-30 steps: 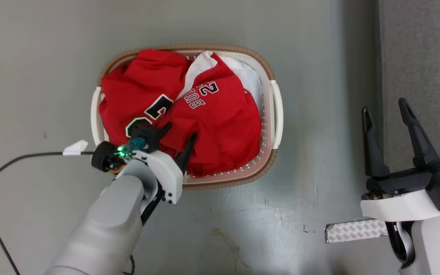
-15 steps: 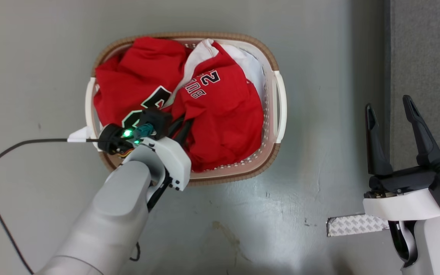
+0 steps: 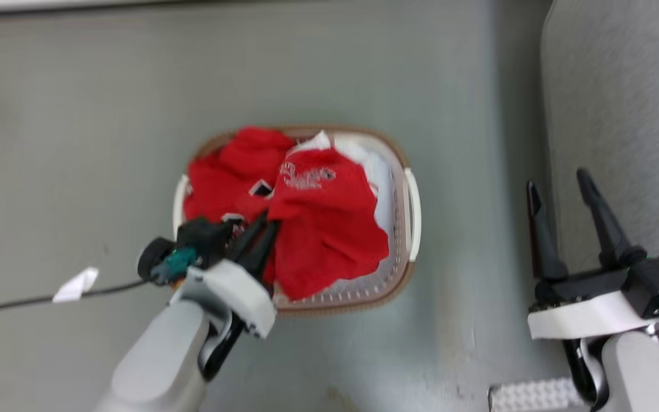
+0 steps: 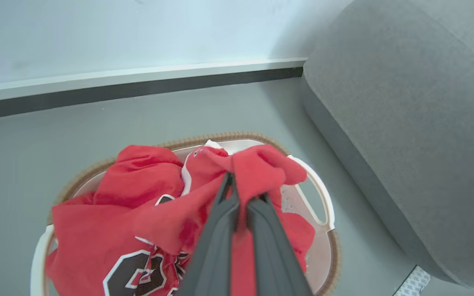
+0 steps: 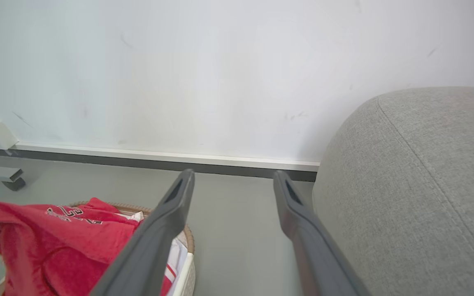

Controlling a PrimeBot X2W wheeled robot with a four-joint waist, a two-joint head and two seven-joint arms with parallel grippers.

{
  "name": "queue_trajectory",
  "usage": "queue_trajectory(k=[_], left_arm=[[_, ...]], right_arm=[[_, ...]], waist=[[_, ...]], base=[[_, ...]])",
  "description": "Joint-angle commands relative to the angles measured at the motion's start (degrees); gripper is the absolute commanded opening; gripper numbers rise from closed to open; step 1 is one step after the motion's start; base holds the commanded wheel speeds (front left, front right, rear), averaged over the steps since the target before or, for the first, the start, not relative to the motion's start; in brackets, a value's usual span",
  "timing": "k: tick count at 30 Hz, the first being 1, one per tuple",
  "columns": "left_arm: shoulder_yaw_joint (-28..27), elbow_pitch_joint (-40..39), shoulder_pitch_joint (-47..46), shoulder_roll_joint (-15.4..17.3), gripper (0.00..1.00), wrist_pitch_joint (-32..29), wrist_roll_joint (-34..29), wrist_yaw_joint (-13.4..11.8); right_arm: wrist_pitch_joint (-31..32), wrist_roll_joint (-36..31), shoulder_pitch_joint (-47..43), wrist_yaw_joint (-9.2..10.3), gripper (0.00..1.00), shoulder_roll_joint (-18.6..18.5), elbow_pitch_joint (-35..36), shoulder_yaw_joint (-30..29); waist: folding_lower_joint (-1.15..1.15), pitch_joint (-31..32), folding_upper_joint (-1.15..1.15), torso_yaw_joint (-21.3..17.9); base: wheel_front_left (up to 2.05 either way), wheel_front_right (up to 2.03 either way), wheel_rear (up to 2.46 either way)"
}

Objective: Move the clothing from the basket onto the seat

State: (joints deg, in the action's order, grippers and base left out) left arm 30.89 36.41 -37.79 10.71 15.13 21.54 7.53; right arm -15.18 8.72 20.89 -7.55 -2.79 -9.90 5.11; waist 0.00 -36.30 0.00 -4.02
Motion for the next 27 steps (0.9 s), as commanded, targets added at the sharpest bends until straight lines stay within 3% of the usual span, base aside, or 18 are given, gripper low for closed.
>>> queue_trajectory(k=[1, 16, 22, 27], left_arm=[[-0.75, -1.86, 2.13, 0.86, 0.00, 0.04, -0.21, -0.13], [-5.15, -19.97, 19.65, 3.49, 0.00, 0.04, 2.83, -0.13], [-5.00, -26.73, 22.92, 5.63, 0.00, -1.18, 2.98, -0.29], [-5.14, -33.60, 24.91, 7.71, 0.00, -4.81, 3.63, -0.91]], right_arm=[[0.03, 0.55, -1.23, 0.12, 1.00, -0.18, -0.79, 0.20], [0.04, 3.13, -8.73, 0.12, 1.00, -0.18, -5.28, 1.90], [0.04, 1.45, -10.60, 0.12, 1.00, -0.21, -4.48, 7.63], [0.04, 1.22, -9.42, 0.12, 1.00, -1.40, -3.48, 15.67]], waist=[[0.00, 6.64, 0.00, 0.88], [0.00, 27.07, 0.00, 2.35], [0.00, 31.30, 0.00, 3.71], [0.00, 33.48, 0.00, 4.39]], base=[[0.00, 0.00, 0.00], [0.00, 0.00, 0.00], [0.00, 0.00, 0.00], [0.00, 0.00, 0.00]])
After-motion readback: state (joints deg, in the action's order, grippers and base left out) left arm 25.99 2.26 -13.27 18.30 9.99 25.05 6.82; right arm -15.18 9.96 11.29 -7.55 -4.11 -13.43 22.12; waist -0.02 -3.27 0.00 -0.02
